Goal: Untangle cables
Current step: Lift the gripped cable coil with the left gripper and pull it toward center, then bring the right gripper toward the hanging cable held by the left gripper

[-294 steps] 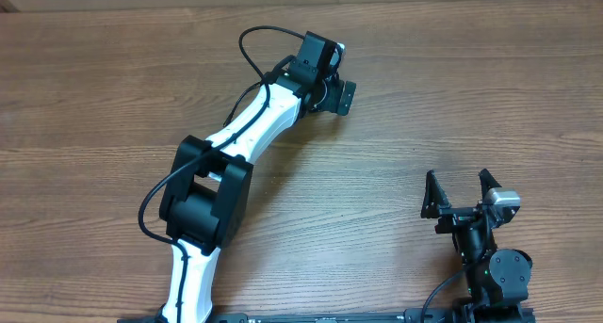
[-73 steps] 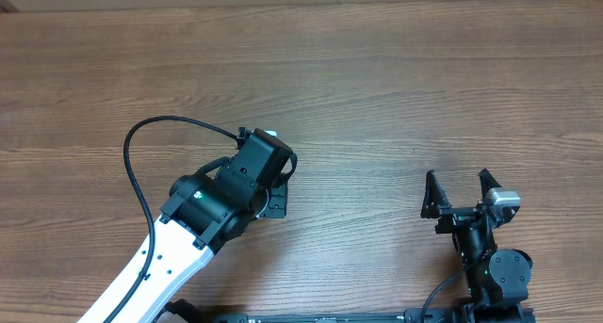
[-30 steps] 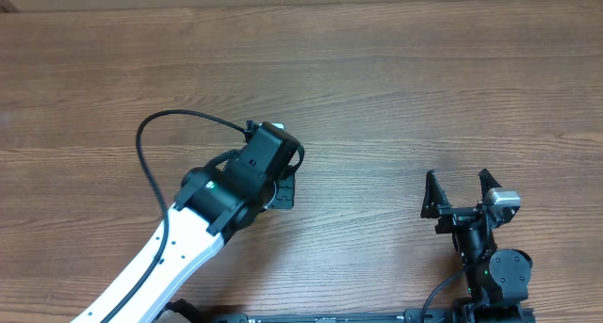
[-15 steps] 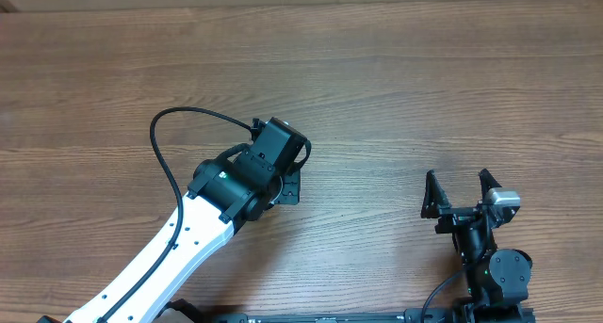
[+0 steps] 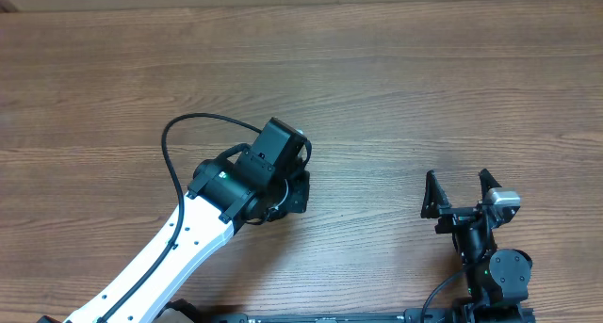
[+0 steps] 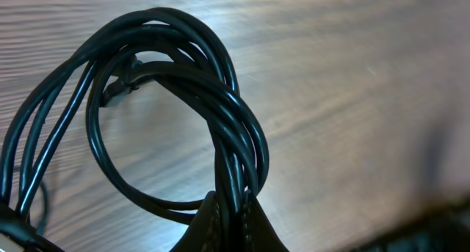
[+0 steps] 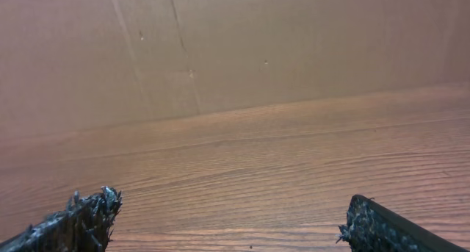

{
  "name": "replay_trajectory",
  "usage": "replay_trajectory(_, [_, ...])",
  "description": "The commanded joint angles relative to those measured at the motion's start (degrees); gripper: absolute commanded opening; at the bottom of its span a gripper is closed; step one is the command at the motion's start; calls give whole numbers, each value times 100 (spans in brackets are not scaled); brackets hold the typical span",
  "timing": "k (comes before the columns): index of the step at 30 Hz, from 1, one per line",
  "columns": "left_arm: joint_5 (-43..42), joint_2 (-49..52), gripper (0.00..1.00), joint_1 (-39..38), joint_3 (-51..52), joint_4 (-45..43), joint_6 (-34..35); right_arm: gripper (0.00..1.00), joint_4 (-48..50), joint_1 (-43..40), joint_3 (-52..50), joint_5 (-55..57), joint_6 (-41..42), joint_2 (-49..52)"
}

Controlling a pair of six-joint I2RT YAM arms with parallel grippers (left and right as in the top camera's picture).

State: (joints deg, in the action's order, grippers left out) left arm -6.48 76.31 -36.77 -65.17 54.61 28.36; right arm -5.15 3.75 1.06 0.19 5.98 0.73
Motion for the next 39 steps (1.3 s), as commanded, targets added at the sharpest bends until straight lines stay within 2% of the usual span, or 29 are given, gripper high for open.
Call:
replay_trajectory(1, [-1180,4,4,11,20,39,-837,100,31,-28,-61,-31,-7,-57])
replay_trajectory(4, [-1552,4,4,155,20,247,-1056,100,31,-28,-61,-31,-7,-57])
replay_trajectory(10, [-1766,2,4,597,17,584,-1255,100,31,-28,-61,-31,-7,-57])
replay_trajectory(17, [-3276,2,4,1121,15,824,-2269,100,33,-28,-61,-33,-4,-57])
replay_trajectory(22, [-3910,2,4,1443,13,1019,-2612,100,44,-28,-61,-87,35,-57])
replay_trajectory(25, [-4103,2,4,1591,13,1010,-2719,100,133,-28,-59,-680,487,-57])
replay_trajectory(29, [-4321,2,4,1770,13,988,-2715,100,402,-28,-50,-2374,896,-57])
replay_trajectory(30, [-4422,2,4,1803,13,988,-2717,100,396,-28,-13,-2479,1093,-57])
replay_trajectory(32, [-4625,2,4,1860,13,988,-2719,100,208,-28,157,-2518,1377,-57])
replay_trajectory(39, [-5270,2,4,1956,13,975,-3016,100,-1394,-31,1440,-2575,1318,46])
